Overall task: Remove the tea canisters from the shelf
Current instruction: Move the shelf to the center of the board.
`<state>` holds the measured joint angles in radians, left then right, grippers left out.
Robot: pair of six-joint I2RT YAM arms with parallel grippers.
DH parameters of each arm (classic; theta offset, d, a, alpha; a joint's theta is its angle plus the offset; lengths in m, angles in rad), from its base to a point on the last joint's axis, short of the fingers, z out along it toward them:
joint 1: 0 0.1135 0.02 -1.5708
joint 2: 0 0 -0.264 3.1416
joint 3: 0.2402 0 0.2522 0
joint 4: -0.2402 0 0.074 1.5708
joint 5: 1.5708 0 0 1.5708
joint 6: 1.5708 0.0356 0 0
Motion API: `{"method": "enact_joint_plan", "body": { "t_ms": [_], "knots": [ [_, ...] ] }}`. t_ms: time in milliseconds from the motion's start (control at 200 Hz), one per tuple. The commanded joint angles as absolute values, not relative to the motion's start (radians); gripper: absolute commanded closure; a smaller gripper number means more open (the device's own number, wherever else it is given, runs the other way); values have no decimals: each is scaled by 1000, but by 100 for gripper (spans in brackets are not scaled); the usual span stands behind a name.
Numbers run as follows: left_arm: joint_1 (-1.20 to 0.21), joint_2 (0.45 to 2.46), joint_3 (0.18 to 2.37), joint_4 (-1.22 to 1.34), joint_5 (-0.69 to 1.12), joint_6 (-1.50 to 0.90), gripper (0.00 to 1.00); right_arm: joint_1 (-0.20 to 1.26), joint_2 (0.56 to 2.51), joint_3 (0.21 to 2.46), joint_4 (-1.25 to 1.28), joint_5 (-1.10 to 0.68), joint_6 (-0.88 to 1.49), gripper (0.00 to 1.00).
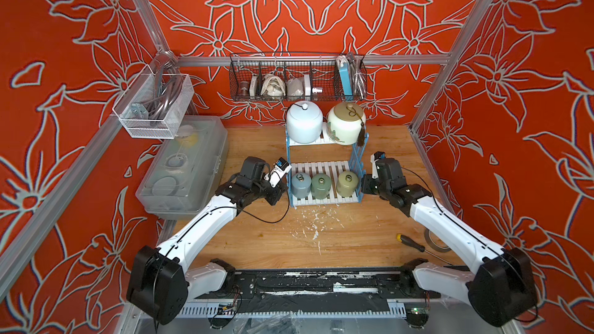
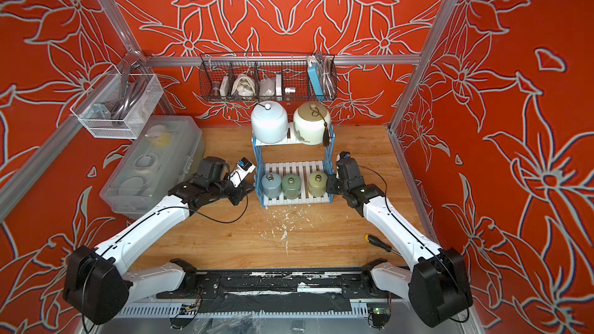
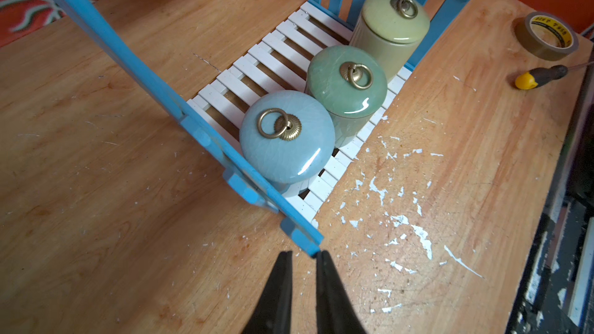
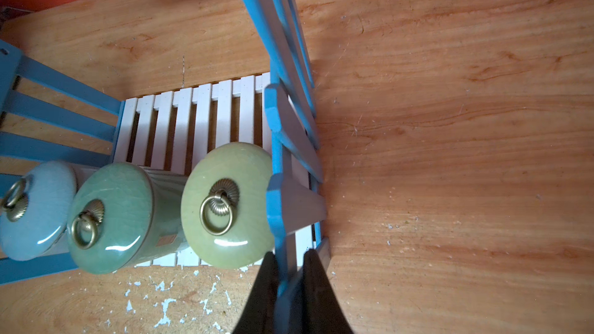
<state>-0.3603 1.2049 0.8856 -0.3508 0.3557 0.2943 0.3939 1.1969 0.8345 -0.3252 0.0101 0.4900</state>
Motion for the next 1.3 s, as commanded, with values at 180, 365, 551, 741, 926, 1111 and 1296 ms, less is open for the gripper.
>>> {"method": "enact_joint_plan", "body": {
  "t_ms": [180, 365, 551, 741, 926, 1111, 1296],
  "knots": [
    [-357, 1247, 945, -298, 246, 319, 82, 397, 1305, 934, -237, -4, 597, 100],
    [-335, 1272, 951, -268, 218, 354, 81, 397, 1348, 977, -231, -25, 612, 100],
    [-277, 1312, 975, -241, 229, 368, 80, 399, 1361, 980, -209, -27, 637, 100],
    [-254, 1374, 1028, -233, 230, 350, 79, 400, 1392, 1004, -192, -31, 638, 100],
    [-252, 1386, 1040, -226, 234, 313, 78, 400, 1441, 1077, -223, -25, 598, 100],
    [-252, 1371, 1009, -208, 237, 320, 72, 400, 1475, 1101, -214, -35, 586, 100],
    [-252, 1359, 997, -195, 231, 327, 62, 400, 1467, 1101, -212, -44, 601, 93]
  ]
}}
